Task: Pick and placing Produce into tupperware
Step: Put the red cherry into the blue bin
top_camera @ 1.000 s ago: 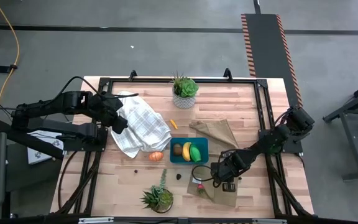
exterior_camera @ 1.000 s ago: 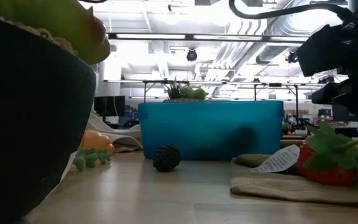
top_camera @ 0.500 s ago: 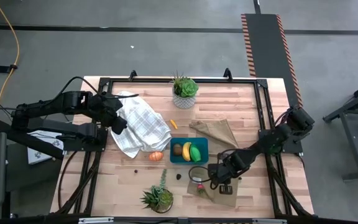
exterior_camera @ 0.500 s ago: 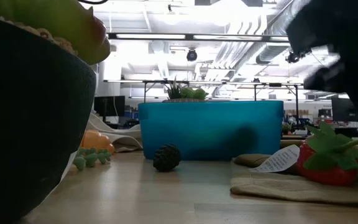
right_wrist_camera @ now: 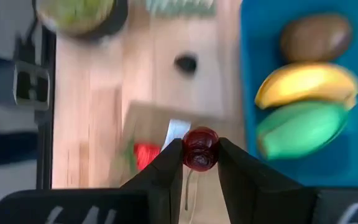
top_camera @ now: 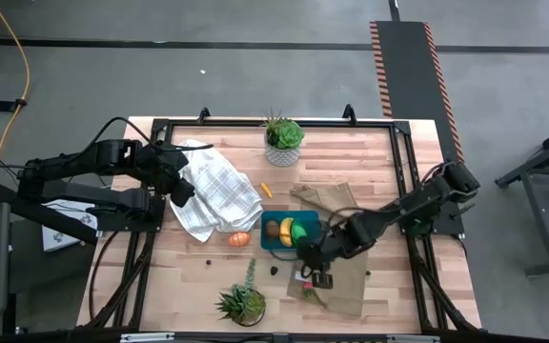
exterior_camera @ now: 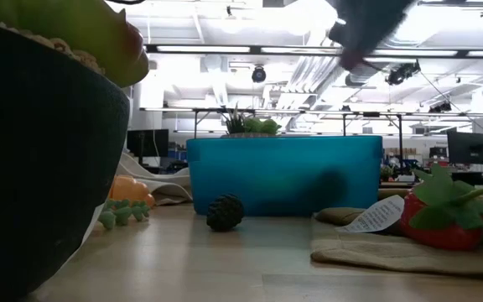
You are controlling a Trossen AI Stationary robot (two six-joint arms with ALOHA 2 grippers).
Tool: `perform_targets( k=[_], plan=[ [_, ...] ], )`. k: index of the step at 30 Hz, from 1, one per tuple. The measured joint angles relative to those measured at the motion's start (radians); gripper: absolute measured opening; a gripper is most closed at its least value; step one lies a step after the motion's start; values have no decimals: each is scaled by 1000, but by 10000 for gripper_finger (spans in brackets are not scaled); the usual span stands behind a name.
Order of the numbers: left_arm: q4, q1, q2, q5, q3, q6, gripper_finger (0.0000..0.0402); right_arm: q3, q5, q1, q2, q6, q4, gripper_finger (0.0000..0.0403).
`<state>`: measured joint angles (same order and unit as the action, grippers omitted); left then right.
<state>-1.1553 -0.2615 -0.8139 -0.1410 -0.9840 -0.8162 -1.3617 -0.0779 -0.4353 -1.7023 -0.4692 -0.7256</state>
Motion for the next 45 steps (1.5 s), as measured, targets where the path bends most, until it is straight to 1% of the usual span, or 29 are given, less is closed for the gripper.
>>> perform_targets(
  k=[7, 10, 12, 15, 19, 24, 30, 35, 38, 45],
  plan=[
    [0, 0, 0, 0, 0, 4, 3, -34, -22, 82, 0, -2, -8, 73],
    [1, 0, 0, -12, 0, 10, 3, -34, -23, 113, 0, -48, -19, 73],
    [5, 0, 0, -41, 0, 58, 3, -34, -22, 132, 0, -75, -26, 73],
    [16, 0, 0, -89, 0, 184, 3, -34, -13, 163, 0, -119, -59, 73],
    [57, 0, 0, -145, 0, 315, 3, -34, 32, 201, 0, -187, -103, 73],
    [153, 0, 0, -144, 0, 406, 3, -34, 35, 220, 0, -225, -117, 73],
    [264, 0, -3, -144, 0, 430, 3, -34, 24, 223, 0, -265, -123, 73],
    [268, 0, -12, -143, 0, 480, 3, -34, 20, 247, -12, -306, -174, 73],
    [268, 0, -25, -136, 0, 502, 3, -34, 17, 262, -25, -309, -174, 73],
    [263, 0, -69, -135, 0, 548, 3, -80, 21, 295, -98, -307, -228, 73]
  ],
)
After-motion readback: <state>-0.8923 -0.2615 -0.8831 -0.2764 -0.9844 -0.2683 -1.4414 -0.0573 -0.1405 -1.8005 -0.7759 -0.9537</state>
